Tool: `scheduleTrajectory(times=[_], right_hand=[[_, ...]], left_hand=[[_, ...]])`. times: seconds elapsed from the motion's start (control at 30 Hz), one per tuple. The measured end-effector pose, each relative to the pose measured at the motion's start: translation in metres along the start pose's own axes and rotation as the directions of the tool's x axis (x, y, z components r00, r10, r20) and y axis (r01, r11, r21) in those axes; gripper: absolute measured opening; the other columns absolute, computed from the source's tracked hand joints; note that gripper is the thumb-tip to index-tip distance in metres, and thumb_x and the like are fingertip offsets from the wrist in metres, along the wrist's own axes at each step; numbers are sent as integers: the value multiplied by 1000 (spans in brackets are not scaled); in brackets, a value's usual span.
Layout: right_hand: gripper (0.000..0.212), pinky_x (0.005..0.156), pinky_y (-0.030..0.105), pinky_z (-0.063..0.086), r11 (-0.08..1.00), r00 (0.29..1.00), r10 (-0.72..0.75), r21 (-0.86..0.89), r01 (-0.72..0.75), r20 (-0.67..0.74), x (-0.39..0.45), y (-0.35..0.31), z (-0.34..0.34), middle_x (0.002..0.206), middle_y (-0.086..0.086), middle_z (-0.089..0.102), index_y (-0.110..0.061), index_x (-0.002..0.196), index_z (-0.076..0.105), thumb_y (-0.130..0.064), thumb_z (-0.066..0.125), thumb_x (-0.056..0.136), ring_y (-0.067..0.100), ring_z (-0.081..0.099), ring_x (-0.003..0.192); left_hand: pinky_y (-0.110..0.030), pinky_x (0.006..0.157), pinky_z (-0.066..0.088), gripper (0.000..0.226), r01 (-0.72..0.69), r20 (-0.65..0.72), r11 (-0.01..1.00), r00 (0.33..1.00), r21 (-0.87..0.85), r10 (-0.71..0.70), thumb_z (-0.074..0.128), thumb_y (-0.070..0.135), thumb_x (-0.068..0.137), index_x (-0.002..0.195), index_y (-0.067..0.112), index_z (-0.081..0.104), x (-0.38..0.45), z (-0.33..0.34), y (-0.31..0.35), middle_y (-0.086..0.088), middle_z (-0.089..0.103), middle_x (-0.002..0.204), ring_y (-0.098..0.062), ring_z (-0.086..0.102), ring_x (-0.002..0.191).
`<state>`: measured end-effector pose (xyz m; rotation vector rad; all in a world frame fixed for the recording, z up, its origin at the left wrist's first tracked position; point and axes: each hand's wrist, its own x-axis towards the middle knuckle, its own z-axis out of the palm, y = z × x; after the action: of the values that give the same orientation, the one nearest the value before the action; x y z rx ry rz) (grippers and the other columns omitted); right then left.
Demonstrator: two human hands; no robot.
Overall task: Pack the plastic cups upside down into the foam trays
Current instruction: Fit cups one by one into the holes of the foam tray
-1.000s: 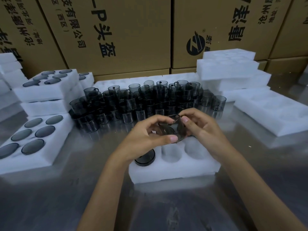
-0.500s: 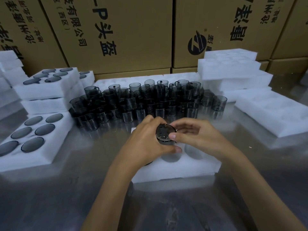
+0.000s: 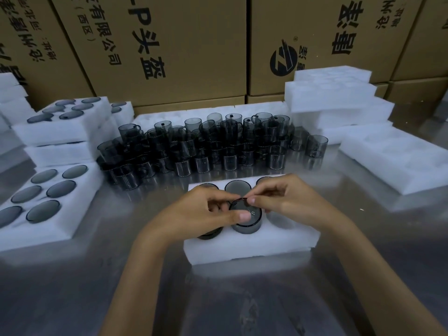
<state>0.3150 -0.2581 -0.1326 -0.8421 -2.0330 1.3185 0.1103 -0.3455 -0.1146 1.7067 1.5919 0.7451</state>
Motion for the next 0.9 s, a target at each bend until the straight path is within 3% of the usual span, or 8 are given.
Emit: scheduleTrajectory(times=[0.1,0.17,0.3,0.37,0.5,0.63,0.73,0.9], right_hand=[[7,82,26,48,996,999,-45,-79,45,-4,-1,2,-2,91,4,73,-14,91,82,-11,77,86,14,63,86],[10,98,31,44,977,998,-65,-205,60,-20,-2,4,-3,98,-2,69,-20,94,82,-19,79,85,17,56,105],[26,115,38,22,904,998,-58,-426,38,-35,-2,6,-3,130,-17,53,-37,109,76,-39,78,83,11,32,132],[47,112,31,9,846,999,-35,-533,7,-41,0,6,-1,148,-20,38,-46,126,62,-46,77,83,6,18,142],[80,113,34,4,814,993,91,-569,-115,-71,1,9,-7,160,-20,20,-50,145,39,-66,73,74,0,4,148],[85,120,29,17,901,983,161,-394,-184,-91,-2,19,-15,150,-20,33,-46,141,47,-70,75,64,1,16,146],[48,91,1,36,984,962,123,-99,-151,-245,6,31,-20,129,-23,56,-39,126,63,-51,76,81,-23,46,115],[23,98,40,53,917,786,342,367,-158,-516,22,64,-33,122,5,69,-24,117,70,-23,70,93,23,66,106]], left_hand=[[-15,72,45,45,12,-27,999,1000,42,-11,75,57,70,112,45,70,2,-1,-6,6,59,94,3,54,75],[-25,94,42,43,30,-104,989,994,142,-15,76,52,76,118,45,66,4,0,-9,9,55,107,-3,50,103],[-44,117,11,86,178,-228,925,968,334,-104,75,64,71,145,53,32,5,-3,-12,20,21,153,-5,10,143],[-51,122,9,104,248,-160,934,964,258,-212,78,62,70,153,48,17,6,-5,-15,19,2,163,-11,-1,151],[-40,122,20,113,285,-55,957,958,53,-282,80,60,64,156,42,16,10,-6,-19,18,2,164,-13,9,152],[-36,117,22,114,250,-50,967,967,40,-248,76,68,54,153,46,24,11,-6,-26,21,6,162,-10,12,150],[-40,119,26,93,208,-115,978,972,11,-205,81,62,65,145,51,36,12,-6,-31,19,21,158,-9,20,147],[-43,117,32,47,118,-342,990,930,-74,-137,74,50,82,127,45,59,20,7,-30,18,46,142,-8,34,140]])
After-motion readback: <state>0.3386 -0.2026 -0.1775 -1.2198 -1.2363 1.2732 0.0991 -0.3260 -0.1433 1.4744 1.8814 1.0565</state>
